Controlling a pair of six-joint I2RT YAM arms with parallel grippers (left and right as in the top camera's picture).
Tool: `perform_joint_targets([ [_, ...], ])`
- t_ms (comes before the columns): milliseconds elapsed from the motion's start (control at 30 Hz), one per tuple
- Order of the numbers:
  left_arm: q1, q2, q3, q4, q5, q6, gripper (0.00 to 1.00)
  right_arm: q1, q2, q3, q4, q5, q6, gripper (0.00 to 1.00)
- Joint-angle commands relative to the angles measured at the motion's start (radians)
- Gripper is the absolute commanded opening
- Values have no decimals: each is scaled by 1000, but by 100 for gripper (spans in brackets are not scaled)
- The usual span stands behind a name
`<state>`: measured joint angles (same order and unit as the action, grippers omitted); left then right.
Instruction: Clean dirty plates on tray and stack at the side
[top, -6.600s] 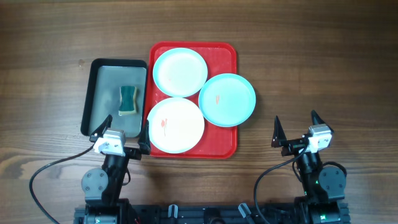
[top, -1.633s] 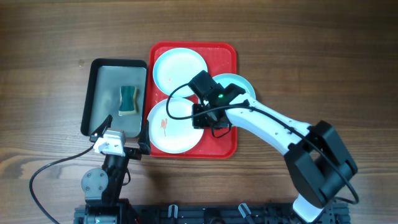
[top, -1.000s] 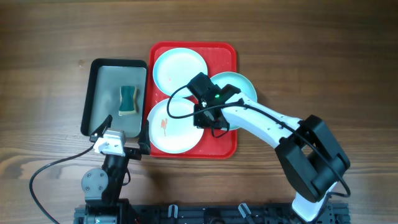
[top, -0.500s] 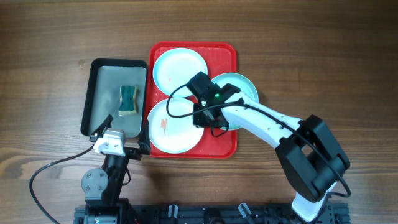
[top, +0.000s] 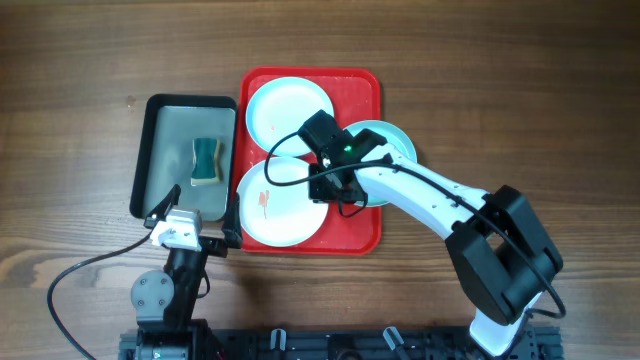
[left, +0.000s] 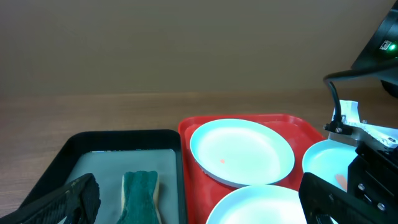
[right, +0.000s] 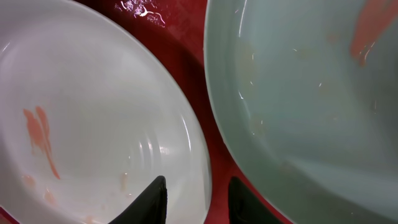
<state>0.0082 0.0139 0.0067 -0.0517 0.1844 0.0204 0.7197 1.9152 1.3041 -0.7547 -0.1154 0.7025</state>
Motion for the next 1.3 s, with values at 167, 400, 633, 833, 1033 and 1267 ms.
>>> perform_joint_targets([
  [167,-5,-7,-1,-9,5,-6,100,3,29,-30,29,-16,8,27],
  [400,-5,-7,-1,-9,5,-6,100,3,29,-54,40,-16,8,24],
  [633,-5,-7,-1,-9,5,-6,100,15,31,-55,41,-12,36,18],
  [833,-5,-7,-1,-9,5,-6,100,36,35,-55,50,-6,38,17],
  [1033,-5,-7,-1,-9,5,-6,100,39,36,-55,47,11,61,14],
  [1267,-5,-7,-1,-9,5,-6,100,39,45,-55,50,11,67,14],
])
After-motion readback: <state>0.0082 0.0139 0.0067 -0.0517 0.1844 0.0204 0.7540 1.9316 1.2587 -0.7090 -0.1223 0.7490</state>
